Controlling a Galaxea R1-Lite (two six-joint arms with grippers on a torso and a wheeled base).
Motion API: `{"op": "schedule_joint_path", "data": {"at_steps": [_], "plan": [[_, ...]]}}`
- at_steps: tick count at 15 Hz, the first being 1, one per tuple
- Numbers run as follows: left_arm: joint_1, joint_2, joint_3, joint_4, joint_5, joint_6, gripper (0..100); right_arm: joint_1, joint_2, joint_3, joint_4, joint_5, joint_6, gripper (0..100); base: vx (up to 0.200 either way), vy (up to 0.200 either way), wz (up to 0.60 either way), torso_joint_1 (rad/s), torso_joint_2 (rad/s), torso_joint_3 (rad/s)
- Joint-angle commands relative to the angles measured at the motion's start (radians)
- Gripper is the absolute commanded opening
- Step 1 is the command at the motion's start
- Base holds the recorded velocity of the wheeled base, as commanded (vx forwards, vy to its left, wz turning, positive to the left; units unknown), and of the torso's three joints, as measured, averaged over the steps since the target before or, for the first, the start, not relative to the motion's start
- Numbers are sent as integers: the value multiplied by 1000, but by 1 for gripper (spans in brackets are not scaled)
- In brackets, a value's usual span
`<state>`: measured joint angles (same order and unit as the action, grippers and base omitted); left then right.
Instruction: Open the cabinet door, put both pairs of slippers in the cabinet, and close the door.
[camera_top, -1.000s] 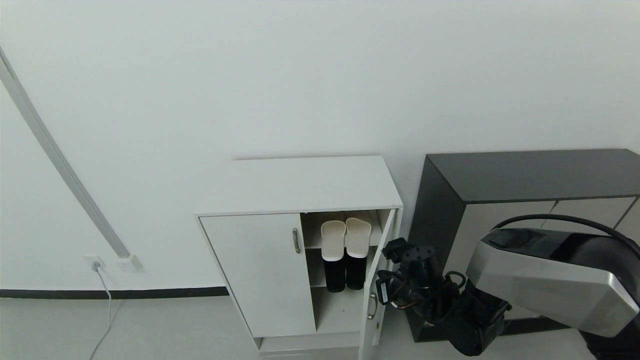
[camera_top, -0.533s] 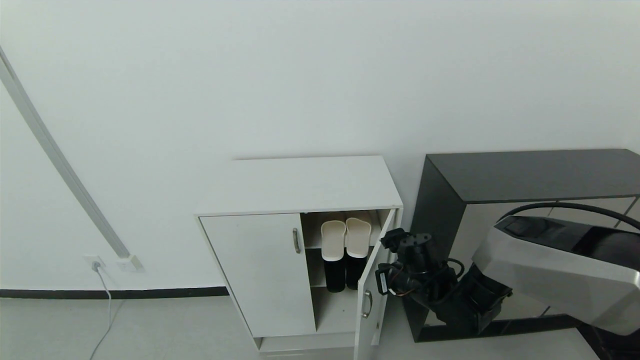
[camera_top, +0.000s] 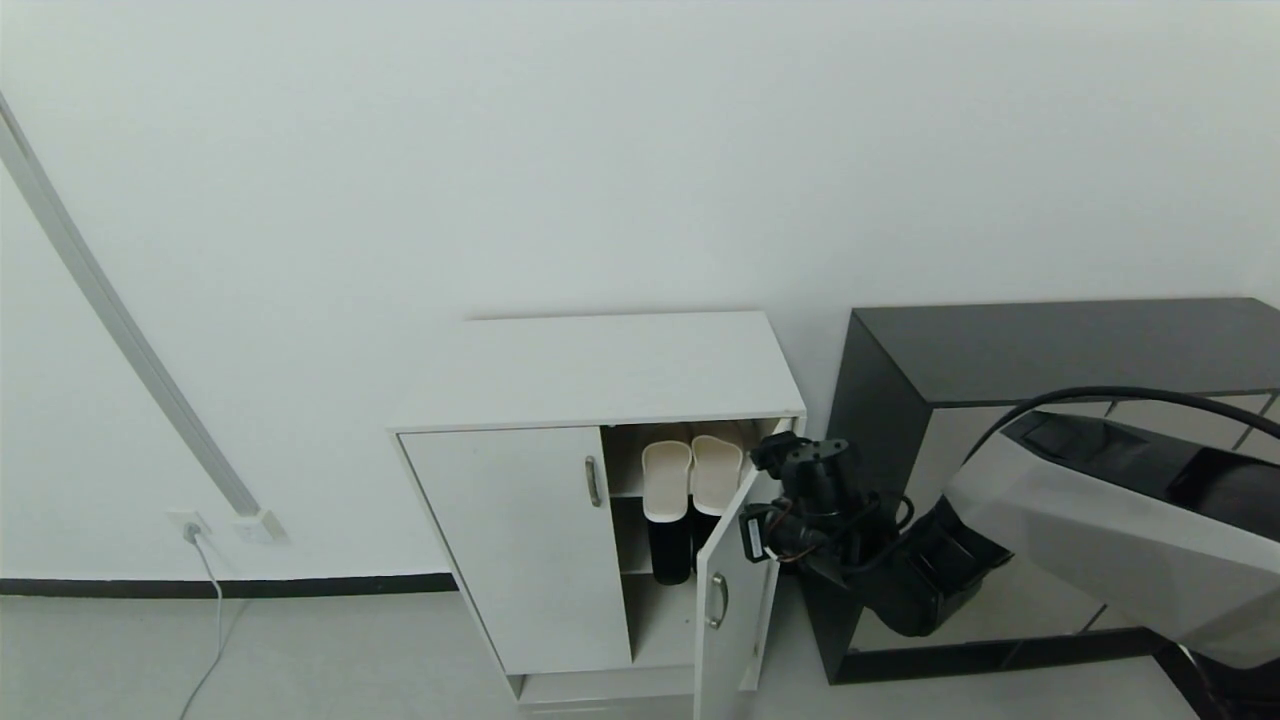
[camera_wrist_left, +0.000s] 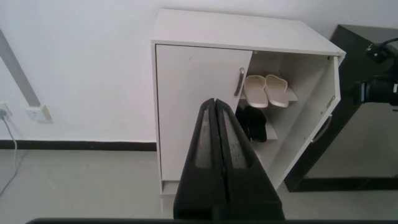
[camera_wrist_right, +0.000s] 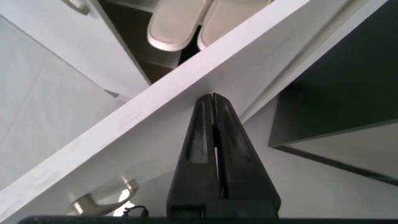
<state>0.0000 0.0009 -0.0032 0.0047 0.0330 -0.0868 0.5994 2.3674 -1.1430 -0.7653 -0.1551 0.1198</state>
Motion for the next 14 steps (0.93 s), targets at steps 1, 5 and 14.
{"op": "schedule_joint_path", "data": {"at_steps": [1,5,14], "plan": [[-2,1,0,0,1,-1,0,0,3,-17,4,-1,0,0,0,0,0,0,0,0],[-2,1,0,0,1,-1,0,-1,7,-58,57,-6,4,0,0,0,0,0,0,0],[0,1,0,0,1,-1,0,0,56,-175,120,-84,4,0,0,0,0,0,0,0]]}}
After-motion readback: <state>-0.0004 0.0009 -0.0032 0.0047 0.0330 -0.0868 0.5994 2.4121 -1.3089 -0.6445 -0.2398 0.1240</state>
